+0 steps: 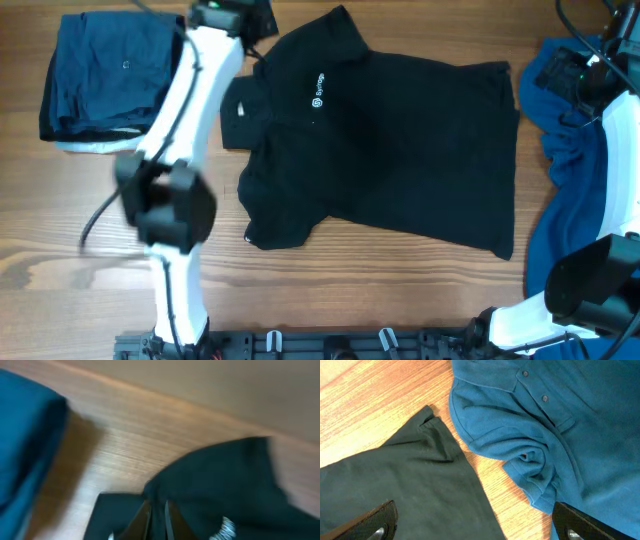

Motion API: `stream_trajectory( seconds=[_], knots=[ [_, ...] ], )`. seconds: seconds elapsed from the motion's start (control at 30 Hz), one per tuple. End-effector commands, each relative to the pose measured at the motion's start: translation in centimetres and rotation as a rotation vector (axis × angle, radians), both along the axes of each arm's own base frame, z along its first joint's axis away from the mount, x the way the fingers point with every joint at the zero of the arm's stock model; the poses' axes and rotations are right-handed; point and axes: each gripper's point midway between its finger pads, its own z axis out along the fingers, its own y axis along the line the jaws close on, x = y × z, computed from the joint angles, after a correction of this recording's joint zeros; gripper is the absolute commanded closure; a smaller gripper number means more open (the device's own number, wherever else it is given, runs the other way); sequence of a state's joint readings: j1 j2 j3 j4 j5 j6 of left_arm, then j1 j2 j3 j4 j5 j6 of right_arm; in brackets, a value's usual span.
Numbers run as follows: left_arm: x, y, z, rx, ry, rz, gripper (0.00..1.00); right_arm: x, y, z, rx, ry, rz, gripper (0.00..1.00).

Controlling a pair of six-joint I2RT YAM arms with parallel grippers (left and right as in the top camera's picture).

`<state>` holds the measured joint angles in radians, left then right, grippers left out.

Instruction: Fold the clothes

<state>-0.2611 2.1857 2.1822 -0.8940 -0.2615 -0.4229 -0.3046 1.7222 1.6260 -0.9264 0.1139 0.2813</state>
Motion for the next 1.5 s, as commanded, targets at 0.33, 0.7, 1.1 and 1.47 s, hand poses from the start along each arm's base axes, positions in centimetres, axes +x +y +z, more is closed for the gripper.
stream_trajectory(
  seconds=[0.33, 0.7, 1.1, 1.47],
  knots=[
    [-15.2, 3.6, 9.8, -0.138, 0.171, 0.089, 0.79, 0.2, -0.5, 0.3, -0.026, 0.001, 0.006, 0.0],
    [-22.1, 4.7, 9.7, -0.116, 0.355, 0.111, 0.89, 3.7, 3.4, 1.8, 0.158, -0.17, 0.163, 0.0],
    [-26.9, 4.1, 6.1, -0.119, 0.426, 0.092, 0.83, -5.7, 9.2, -2.2, 0.417, 0.221, 0.306, 0.07],
    [-25.7, 1.4, -4.3, -0.237, 0.484, 0.054, 0.26, -17.0, 9.3, -4.2, 0.386, 0.434, -0.023, 0.14]
  ],
)
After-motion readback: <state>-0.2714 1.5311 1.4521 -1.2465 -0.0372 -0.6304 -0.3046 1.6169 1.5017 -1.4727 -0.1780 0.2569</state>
